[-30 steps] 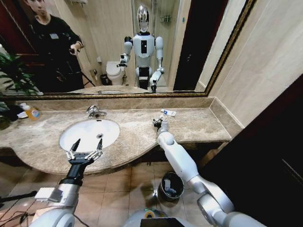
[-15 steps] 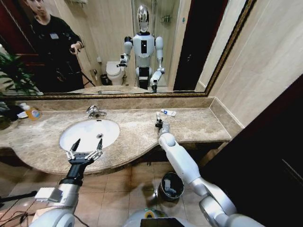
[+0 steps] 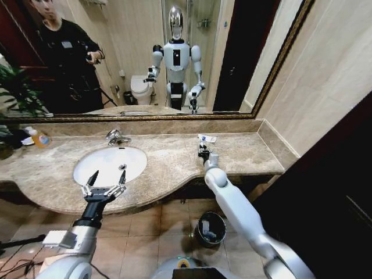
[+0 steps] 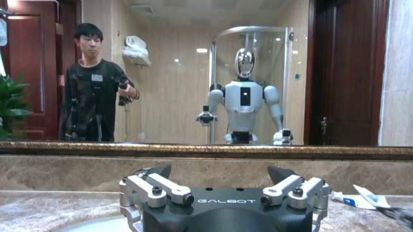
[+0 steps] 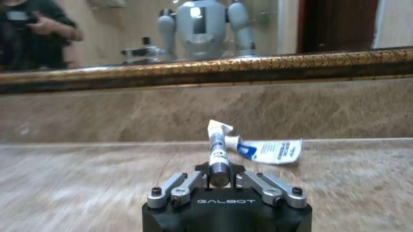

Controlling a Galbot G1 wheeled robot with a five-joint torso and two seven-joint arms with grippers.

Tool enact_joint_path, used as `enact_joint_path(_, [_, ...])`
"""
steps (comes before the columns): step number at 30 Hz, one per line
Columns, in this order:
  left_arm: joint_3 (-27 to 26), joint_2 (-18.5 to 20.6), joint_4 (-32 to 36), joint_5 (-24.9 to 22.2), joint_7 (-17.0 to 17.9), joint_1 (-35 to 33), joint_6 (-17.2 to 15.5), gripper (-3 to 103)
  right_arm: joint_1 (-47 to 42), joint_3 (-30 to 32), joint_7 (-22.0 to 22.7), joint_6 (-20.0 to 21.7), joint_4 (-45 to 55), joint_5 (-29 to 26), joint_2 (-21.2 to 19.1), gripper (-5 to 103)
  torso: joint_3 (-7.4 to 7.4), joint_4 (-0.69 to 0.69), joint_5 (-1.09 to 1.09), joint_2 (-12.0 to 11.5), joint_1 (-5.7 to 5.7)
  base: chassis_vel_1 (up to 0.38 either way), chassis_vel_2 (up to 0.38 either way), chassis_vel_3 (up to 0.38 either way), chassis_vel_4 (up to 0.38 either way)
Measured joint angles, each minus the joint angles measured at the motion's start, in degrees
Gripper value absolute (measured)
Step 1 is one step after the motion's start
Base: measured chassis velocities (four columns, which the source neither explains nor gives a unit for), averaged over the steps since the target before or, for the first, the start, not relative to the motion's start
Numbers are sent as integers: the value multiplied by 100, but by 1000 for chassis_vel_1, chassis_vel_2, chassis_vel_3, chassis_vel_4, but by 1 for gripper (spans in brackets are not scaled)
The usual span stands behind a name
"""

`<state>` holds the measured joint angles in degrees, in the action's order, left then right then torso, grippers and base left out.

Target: Pick up the trash from the sink and place it in the trash bin.

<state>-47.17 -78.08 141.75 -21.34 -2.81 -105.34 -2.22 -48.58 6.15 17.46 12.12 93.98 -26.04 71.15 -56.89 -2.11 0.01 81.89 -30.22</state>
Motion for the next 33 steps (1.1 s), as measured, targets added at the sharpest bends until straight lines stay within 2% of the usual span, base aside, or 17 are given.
enact_joint_path(3, [0, -1, 0, 0, 3, 0, 0, 100, -380, 129, -221, -52, 291, 45, -180, 18, 0, 0, 1, 0, 0, 0, 0, 0, 0])
enact_joint_path(5, [0, 0, 0, 0, 2, 0, 0, 100, -825, 329, -575, -191, 623, 101, -377, 18, 0, 1, 0, 0, 0, 0, 0, 0, 0])
enact_joint_path(6, [0, 0, 0, 0, 2, 0, 0, 100, -825, 329, -575, -191, 623, 101, -377, 18, 0, 1, 0, 0, 0, 0, 0, 0, 0])
enact_joint_path(9, [0, 0, 0, 0, 2, 0, 0, 100, -1446, 645, -1321, -479, 1119, 204, -589, 18, 0, 1, 0, 0, 0, 0, 0, 0, 0])
enact_joint_path(10, [0, 0, 0, 0, 2, 0, 0, 100, -1446, 645, -1321, -479, 1119, 204, -589, 18, 0, 1, 0, 0, 0, 0, 0, 0, 0])
enact_joint_path(12, [0, 0, 0, 0, 2, 0, 0, 100, -1891, 898, -1756, -709, 1393, 229, -640, 18, 0, 1, 0, 0, 0, 0, 0, 0, 0])
enact_joint_path(18, [0, 0, 0, 0, 2, 0, 0, 100, -2435, 1334, -2042, -1048, 1528, 324, -539, 18, 0, 0, 0, 0, 0, 0, 0, 0, 0])
enact_joint_path(22, [0, 0, 0, 0, 2, 0, 0, 100, -3084, 1971, -2662, -1322, 1638, 355, -365, 18, 0, 1, 0, -1, 0, 0, 0, 0, 0])
enact_joint_path(23, [0, 0, 0, 0, 2, 0, 0, 100, -3084, 1971, -2662, -1322, 1638, 355, -365, 18, 0, 1, 0, -1, 0, 0, 0, 0, 0])
enact_joint_path(25, [0, 0, 0, 0, 2, 0, 0, 100, -3387, 2255, -2949, -1542, 1647, 379, -290, 18, 0, 0, 0, -1, 0, 0, 0, 0, 0])
enact_joint_path(27, [0, 0, 0, 0, 2, 0, 0, 100, -3471, 2320, -2995, -1605, 1647, 382, -272, 18, 0, 1, 0, 0, 0, 0, 0, 0, 0])
enact_joint_path(32, [0, 0, 0, 0, 2, 0, 0, 100, -3964, 2575, -3299, -2137, 1443, 477, -199, 18, 0, 0, -1, 0, 0, 0, 0, 0, 0])
enact_joint_path(33, [0, 0, 0, 0, 2, 0, 0, 100, -3964, 2575, -3299, -2137, 1443, 477, -199, 18, 0, 0, -1, 0, 0, 0, 0, 0, 0])
